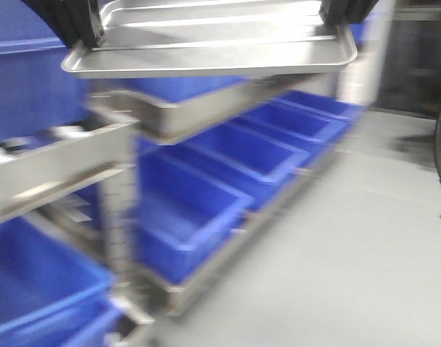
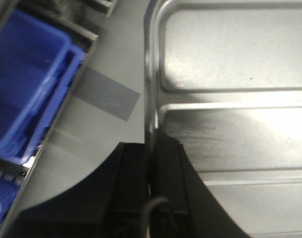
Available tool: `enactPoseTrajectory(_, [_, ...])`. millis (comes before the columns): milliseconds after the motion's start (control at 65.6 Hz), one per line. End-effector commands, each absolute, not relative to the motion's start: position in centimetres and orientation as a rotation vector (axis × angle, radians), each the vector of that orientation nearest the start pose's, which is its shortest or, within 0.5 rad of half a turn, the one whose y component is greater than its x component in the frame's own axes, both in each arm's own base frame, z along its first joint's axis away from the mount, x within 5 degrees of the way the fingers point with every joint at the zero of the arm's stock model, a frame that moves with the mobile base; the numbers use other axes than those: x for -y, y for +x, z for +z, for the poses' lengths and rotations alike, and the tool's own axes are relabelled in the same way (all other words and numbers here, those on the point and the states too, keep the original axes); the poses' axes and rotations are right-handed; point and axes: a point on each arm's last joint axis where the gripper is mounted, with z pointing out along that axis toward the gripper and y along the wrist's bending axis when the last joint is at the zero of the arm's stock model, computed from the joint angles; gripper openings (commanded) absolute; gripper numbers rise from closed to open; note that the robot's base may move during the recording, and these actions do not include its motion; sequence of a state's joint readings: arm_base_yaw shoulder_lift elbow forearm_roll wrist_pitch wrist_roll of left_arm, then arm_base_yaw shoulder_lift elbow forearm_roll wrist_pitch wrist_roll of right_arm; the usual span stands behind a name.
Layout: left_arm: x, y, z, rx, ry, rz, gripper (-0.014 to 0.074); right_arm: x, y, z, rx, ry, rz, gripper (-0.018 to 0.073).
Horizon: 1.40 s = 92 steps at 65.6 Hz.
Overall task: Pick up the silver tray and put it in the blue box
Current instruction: 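Hold the tray raised in both grippers while the base drives to the blue bin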
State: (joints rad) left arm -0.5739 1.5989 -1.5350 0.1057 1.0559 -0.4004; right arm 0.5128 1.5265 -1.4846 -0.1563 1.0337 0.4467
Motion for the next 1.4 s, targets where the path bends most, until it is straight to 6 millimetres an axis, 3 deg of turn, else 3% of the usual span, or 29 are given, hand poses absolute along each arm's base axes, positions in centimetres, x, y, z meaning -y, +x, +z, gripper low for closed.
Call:
enactPoseTrajectory(0, [17.81,28.42,38.22,-2.483,0.288,-0.262,-0.0098,-14.41,28.39,39.22,-2.415,-0.163,0.201,0.0059])
enactPoseTrajectory(1388, [17.81,28.42,38.22,-2.483,0.288,-0.262,-0.0105,-14.41,28.39,39.21,-2.415,-0.163,0.201,0.0059])
